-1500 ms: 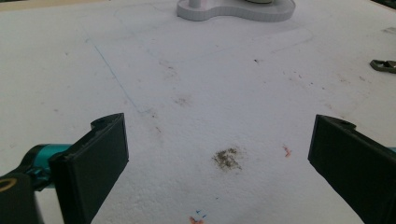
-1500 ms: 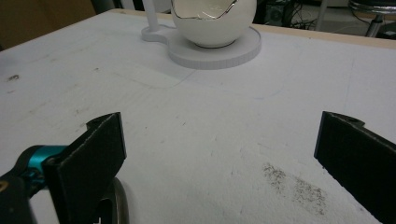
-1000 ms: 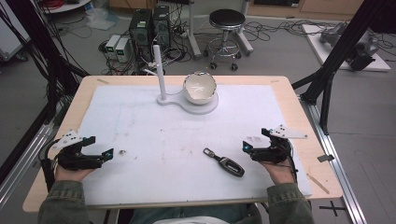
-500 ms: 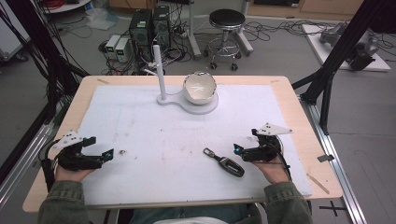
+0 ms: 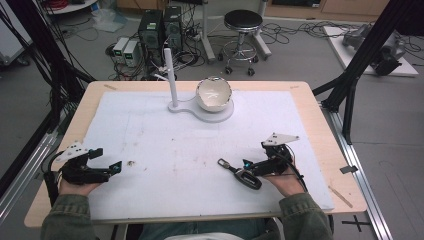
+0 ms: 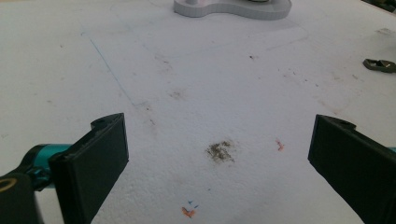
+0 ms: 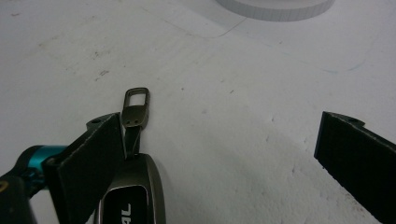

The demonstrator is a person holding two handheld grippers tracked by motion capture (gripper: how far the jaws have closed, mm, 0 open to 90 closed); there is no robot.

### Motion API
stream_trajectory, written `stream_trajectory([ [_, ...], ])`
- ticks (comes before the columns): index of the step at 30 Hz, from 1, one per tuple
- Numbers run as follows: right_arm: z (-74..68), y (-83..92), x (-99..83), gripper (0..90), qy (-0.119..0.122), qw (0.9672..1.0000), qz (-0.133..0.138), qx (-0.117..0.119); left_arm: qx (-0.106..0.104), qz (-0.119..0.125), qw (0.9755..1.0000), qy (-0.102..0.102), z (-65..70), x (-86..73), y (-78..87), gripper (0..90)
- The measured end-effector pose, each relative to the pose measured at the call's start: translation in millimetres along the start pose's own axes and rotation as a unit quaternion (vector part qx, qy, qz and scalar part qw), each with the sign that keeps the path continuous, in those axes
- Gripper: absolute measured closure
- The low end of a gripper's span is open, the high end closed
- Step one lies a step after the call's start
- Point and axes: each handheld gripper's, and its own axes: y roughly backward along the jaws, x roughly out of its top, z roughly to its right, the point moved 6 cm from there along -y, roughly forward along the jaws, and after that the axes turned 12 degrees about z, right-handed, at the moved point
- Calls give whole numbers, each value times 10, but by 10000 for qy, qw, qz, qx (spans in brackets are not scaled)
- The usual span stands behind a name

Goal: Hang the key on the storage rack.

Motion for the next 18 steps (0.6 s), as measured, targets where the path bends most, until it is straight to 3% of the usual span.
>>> stream_trajectory([
  [7,-84,-110,15,10,116,9992,-314,209,4,-6,10000,-18,1,-4,0,55],
  [18,-205,-298,112,11,441,9941,-859,486,-12,-19,10000,-1,1,-6,2,55],
])
